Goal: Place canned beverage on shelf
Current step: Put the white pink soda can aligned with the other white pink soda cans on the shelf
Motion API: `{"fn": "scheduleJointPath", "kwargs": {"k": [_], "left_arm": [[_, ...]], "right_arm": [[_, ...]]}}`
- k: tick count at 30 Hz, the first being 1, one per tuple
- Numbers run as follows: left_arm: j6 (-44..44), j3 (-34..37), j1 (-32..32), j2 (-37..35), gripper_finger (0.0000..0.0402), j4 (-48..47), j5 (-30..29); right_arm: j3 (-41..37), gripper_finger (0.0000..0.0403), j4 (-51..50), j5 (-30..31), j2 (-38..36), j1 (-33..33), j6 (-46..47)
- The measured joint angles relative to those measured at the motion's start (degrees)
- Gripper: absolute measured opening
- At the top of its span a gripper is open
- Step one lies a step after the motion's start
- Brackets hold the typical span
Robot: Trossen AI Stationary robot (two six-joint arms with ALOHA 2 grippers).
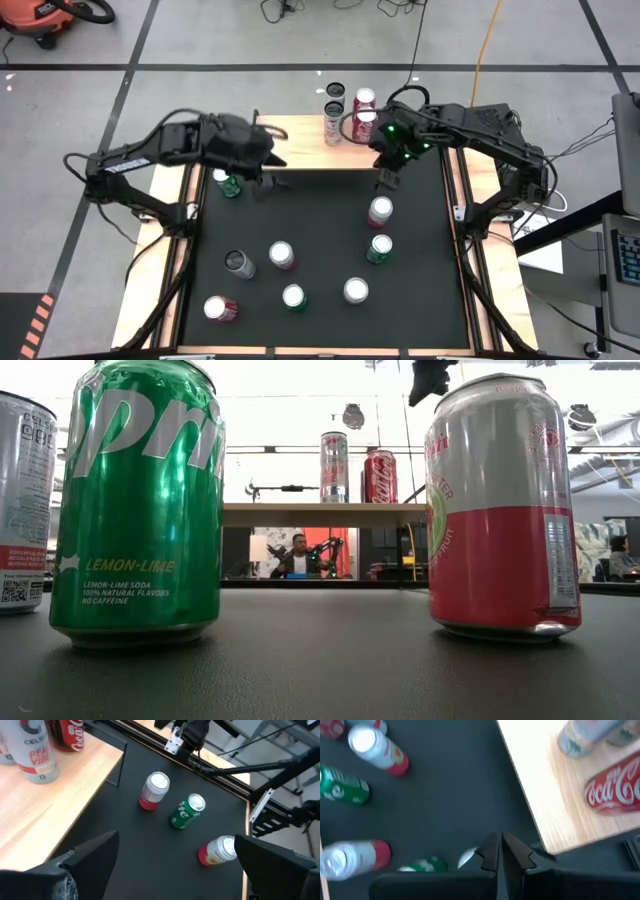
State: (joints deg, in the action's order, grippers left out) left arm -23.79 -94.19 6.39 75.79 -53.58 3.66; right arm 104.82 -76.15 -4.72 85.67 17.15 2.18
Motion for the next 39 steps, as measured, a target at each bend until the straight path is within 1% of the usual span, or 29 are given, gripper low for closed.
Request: {"fn": "scheduleJointPath", "kwargs": {"k": [2, 4, 7, 8, 17, 22, 31, 36, 39], "left_arm": [[-2.5, 0.0, -2.8, 0.2, 0.0399, 0.0, -4.9], [-5.4, 0.0, -4.9, 0.4, 0.0399, 0.0, -8.6], [-9.8, 0.0, -7.5, 1.1, 0.0399, 0.3, -12.3], [-11.5, 0.0, -8.1, 1.4, 0.0399, 0.3, -12.9], [-29.0, 0.0, -14.6, 6.1, 0.0399, 0.2, -11.0], [-33.9, 0.0, -17.9, 9.1, 0.0399, 0.2, -11.0], [-34.4, 0.0, -20.6, 14.0, 0.0400, -0.8, -10.5], [-34.1, 0.0, -20.6, 14.0, 0.0400, -7.4, -5.5], [-32.3, 0.0, -20.6, 12.8, 0.0400, -12.3, -3.6]], "right_arm": [[0.0, 0.0000, -1.9, -1.0, -1.0, 0.0, -1.4], [-0.2, 0.0000, -3.4, -3.6, -2.0, 0.0, -2.6], [-1.3, 0.0000, -3.9, -7.2, -4.3, -0.1, -4.4], [-1.7, 0.0000, -3.9, -7.6, -5.2, -0.1, -5.1], [-4.7, 0.0000, -3.7, -7.6, -12.3, -0.1, -12.4], [-5.2, 0.0000, -3.8, -7.5, -14.4, 0.0, -13.8], [-5.2, 0.0000, -2.3, -7.4, -14.5, 0.0, -10.5], [-5.2, 0.0000, -2.1, -7.1, -14.3, 0.0, -9.9], [-5.2, 0.0000, -2.1, -7.1, -14.2, 0.0, -8.6]]}}
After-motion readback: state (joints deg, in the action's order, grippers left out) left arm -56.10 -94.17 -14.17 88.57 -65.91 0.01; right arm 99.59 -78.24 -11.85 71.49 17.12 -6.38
